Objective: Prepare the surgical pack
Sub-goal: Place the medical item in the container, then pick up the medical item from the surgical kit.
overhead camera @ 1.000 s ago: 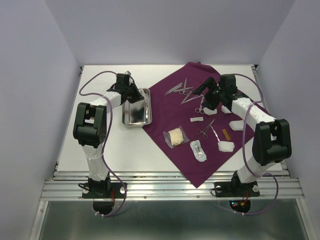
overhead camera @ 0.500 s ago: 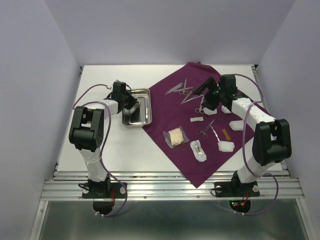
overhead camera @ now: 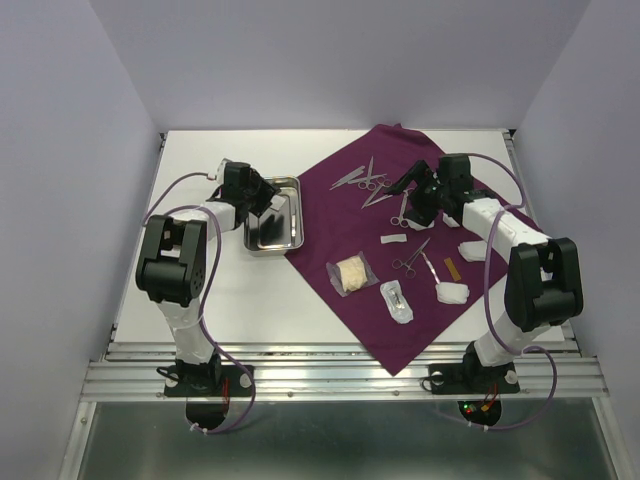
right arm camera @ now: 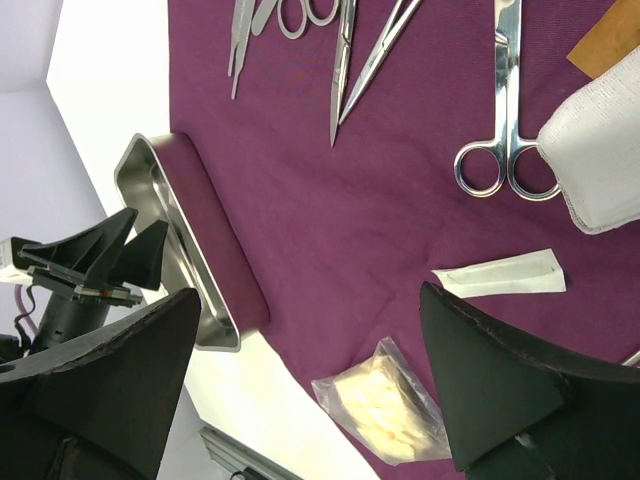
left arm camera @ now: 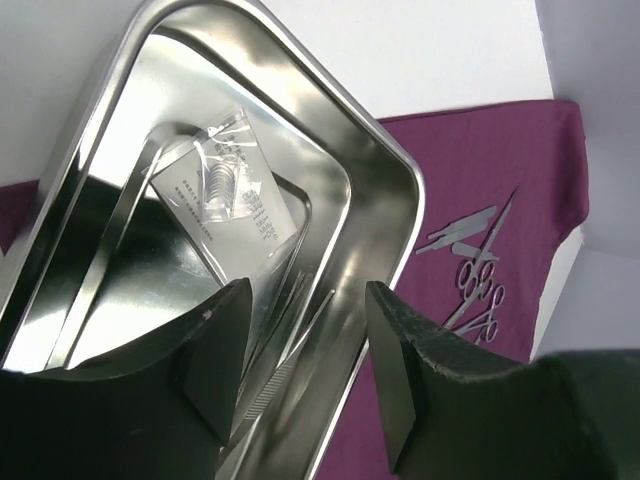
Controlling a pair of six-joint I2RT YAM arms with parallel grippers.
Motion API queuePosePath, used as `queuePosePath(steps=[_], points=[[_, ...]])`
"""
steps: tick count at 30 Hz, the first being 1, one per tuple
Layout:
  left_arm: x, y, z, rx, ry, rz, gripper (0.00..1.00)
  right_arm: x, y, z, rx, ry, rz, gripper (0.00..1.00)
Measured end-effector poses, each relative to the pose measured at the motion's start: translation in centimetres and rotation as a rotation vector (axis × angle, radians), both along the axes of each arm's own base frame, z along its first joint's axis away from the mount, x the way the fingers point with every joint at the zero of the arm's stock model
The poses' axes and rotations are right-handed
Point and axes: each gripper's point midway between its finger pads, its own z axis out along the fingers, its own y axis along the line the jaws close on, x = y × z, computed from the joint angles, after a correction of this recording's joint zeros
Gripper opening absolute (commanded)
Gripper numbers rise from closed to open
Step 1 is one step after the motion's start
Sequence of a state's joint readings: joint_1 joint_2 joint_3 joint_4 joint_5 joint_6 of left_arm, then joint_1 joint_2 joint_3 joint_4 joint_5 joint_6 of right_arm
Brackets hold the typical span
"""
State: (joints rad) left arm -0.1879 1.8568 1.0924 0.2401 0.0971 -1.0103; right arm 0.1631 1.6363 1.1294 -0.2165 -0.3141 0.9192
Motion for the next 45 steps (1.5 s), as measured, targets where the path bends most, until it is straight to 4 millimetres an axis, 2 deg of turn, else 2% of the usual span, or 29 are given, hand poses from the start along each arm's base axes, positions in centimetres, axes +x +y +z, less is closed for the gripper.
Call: queuePosePath(steps=[3,6,11,14,19,20,22,23,24,27,30,32,36,41,45], points=[[-0.3,0.1,0.5,-0.01,-0.012,0.007,0.6,0.0,0.0,0.0,0.0,0.0,0.0,0.95],[-0.9,0.3,2.0,-0.013,-0.038,0.015,0.6,0.0,0.0,0.0,0.0,0.0,0.0,0.96],[-1.1,0.6,7.4,0.02,-0.167,0.014,0.6,0.0,0.0,0.0,-0.003,-0.002,0.002,0.95],[-1.3,0.0,9.5,0.069,-0.226,-0.014,0.6,0.0,-0.1,-0.1,-0.015,-0.005,0.008,0.95],[-1.3,-3.5,11.9,0.252,-0.292,-0.139,0.61,-0.4,-0.9,-0.6,-0.081,-0.01,0.02,0.95],[-1.3,-4.7,12.5,0.285,-0.313,-0.175,0.64,-0.5,-1.2,-0.6,-0.099,-0.012,0.018,0.95],[-1.2,-7.6,13.7,0.381,-0.354,-0.269,0.65,-0.7,-1.7,-0.4,-0.138,-0.021,0.016,0.95],[-0.9,-8.2,14.0,0.407,-0.364,-0.292,0.65,-0.8,-2.1,-0.1,-0.16,-0.032,0.013,0.95],[-0.5,-10.0,14.5,0.451,-0.39,-0.349,0.65,-0.8,-2.3,0.0,-0.171,-0.037,0.011,0.95],[0.7,-13.3,15.1,0.557,-0.431,-0.488,0.65,-1.1,-3.5,0.4,-0.24,-0.052,-0.007,0.95],[2.2,-15.3,14.1,0.639,-0.435,-0.607,0.65,-1.3,-4.3,0.7,-0.284,-0.06,-0.022,0.95],[3.6,-16.7,12.8,0.677,-0.432,-0.685,0.65,-1.4,-4.8,0.9,-0.308,-0.065,-0.03,0.95],[5.6,-18.7,8.6,0.736,-0.399,-0.836,0.65,-1.5,-5.3,1.1,-0.337,-0.073,-0.04,0.95],[6.7,-20.2,3.9,0.767,-0.369,-0.965,0.65,-1.7,-5.7,0.8,-0.361,-0.064,-0.043,0.95],[7.0,-20.4,1.2,0.78,-0.348,-1.011,0.65,-1.8,-6.0,0.7,-0.376,-0.061,-0.048,0.95]])
